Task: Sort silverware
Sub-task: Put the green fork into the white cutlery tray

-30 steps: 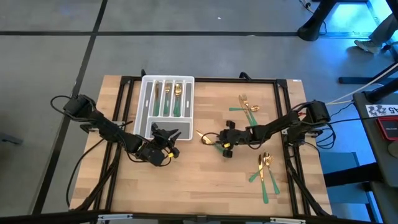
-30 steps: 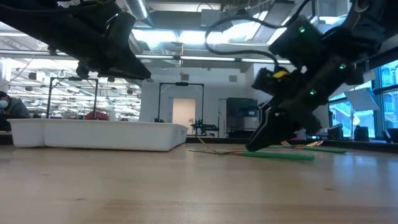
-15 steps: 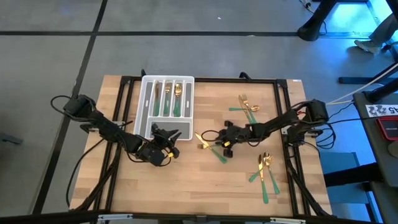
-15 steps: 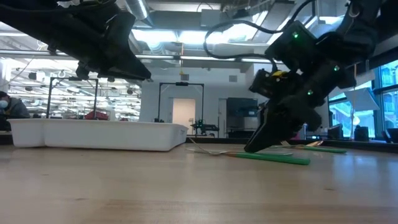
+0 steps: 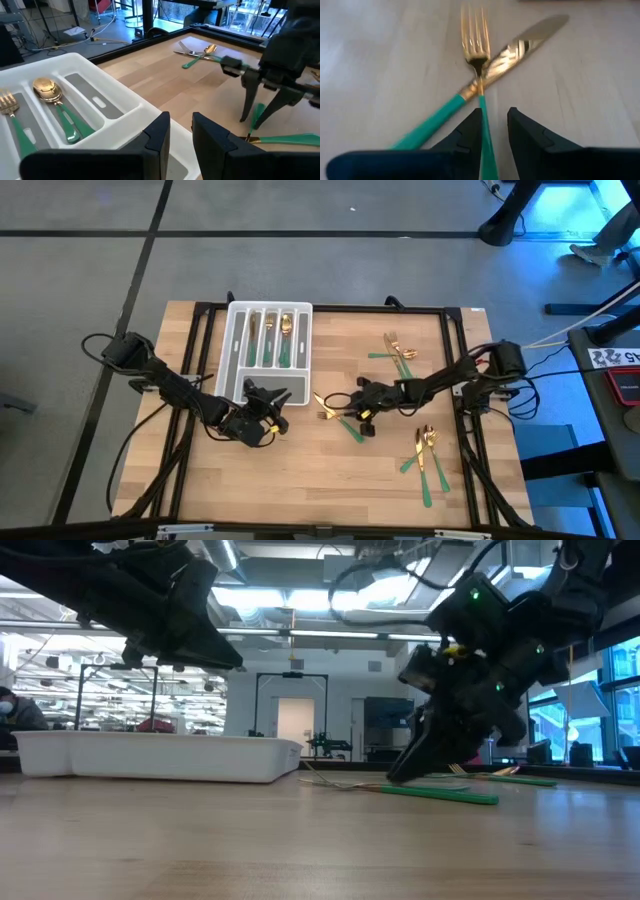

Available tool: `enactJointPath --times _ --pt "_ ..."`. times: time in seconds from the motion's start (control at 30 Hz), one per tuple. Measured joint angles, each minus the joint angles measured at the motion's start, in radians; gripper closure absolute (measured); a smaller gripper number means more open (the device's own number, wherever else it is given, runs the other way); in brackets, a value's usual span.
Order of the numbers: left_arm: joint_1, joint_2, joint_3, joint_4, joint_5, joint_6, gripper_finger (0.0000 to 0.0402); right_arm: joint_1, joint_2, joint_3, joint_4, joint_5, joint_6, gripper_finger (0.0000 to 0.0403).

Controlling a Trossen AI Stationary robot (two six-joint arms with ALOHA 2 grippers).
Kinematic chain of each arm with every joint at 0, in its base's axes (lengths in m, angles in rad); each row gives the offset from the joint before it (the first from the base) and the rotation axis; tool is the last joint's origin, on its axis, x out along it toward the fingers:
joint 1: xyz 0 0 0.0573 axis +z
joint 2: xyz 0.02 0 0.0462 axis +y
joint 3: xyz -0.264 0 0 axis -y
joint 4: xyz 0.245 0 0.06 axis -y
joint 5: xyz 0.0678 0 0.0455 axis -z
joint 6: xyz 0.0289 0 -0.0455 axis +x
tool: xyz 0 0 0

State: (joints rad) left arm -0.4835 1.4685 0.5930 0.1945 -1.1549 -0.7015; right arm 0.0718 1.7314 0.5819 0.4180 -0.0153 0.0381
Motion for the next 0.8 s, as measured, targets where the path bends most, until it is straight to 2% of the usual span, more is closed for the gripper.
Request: enactJointPath --times 0.2,0.4,0.53,0.8 --pt "0.000 0.000 0.000 -0.002 0.000 0.001 0.0332 0.000 0.058 0.002 0.024 -0.021 -0.036 0.0321" --pt "0.000 0.000 0.000 -0.001 0.000 0.001 0.0332 -0.009 0.106 0.006 0.032 -0.019 -0.037 0.0390" --pt "0.000 0.000 0.000 -0.001 0.000 0.001 0.0332 -0.005 0.115 0.005 0.035 0.015 -0.038 0.0387" --pt "-0.001 0.000 0.000 -0.002 0.008 -0.001 0.0332 -0.006 0.055 -0.058 0.224 0.032 -0.008 0.0397"
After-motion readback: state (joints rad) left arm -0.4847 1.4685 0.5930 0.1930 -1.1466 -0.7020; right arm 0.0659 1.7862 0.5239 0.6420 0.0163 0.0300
